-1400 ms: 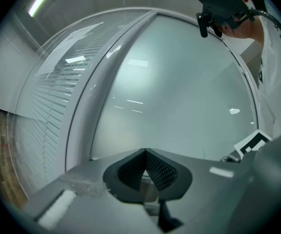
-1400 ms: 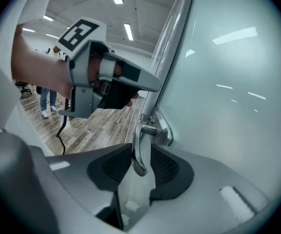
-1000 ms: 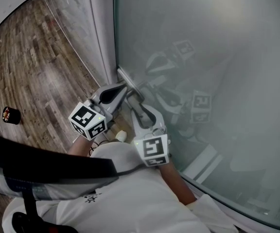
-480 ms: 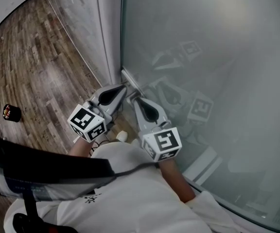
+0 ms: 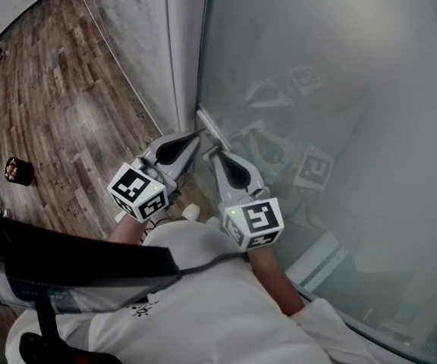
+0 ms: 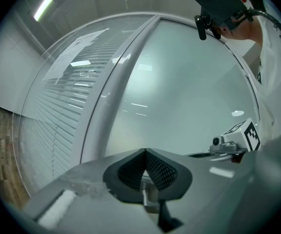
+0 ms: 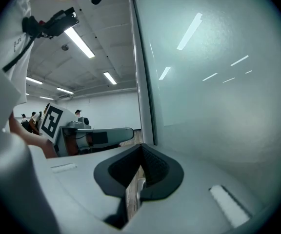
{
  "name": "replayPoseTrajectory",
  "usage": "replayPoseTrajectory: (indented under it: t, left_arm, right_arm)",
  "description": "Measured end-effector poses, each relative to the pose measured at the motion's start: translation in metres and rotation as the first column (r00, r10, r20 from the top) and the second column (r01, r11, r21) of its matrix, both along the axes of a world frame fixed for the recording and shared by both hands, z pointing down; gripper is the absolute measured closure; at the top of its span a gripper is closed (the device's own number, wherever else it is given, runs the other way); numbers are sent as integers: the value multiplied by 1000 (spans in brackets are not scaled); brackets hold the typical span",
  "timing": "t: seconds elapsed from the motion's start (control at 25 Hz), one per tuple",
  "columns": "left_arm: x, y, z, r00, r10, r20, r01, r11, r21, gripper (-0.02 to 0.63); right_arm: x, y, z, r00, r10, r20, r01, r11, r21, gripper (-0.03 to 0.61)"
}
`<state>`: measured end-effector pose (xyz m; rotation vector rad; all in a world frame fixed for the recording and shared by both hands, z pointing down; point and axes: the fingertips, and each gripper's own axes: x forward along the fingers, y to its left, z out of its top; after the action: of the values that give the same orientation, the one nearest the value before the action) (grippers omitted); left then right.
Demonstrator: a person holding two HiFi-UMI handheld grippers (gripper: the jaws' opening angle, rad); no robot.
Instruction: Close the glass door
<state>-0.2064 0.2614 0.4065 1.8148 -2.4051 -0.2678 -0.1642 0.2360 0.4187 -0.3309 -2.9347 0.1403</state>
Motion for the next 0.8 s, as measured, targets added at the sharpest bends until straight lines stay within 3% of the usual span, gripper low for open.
replayPoseTrajectory:
  t: [0.4, 0.8]
  left_arm:
    - [1, -4, 10, 1000, 3, 4, -3, 1000, -7, 609]
    - [-9, 9, 14, 1000, -13, -7, 13, 1000, -6, 609]
  right_arm:
    - [-6, 5, 9, 1000, -28, 8, 28, 998, -64, 571]
    - [-16, 13, 6, 1000, -16, 7, 17, 999, -46, 571]
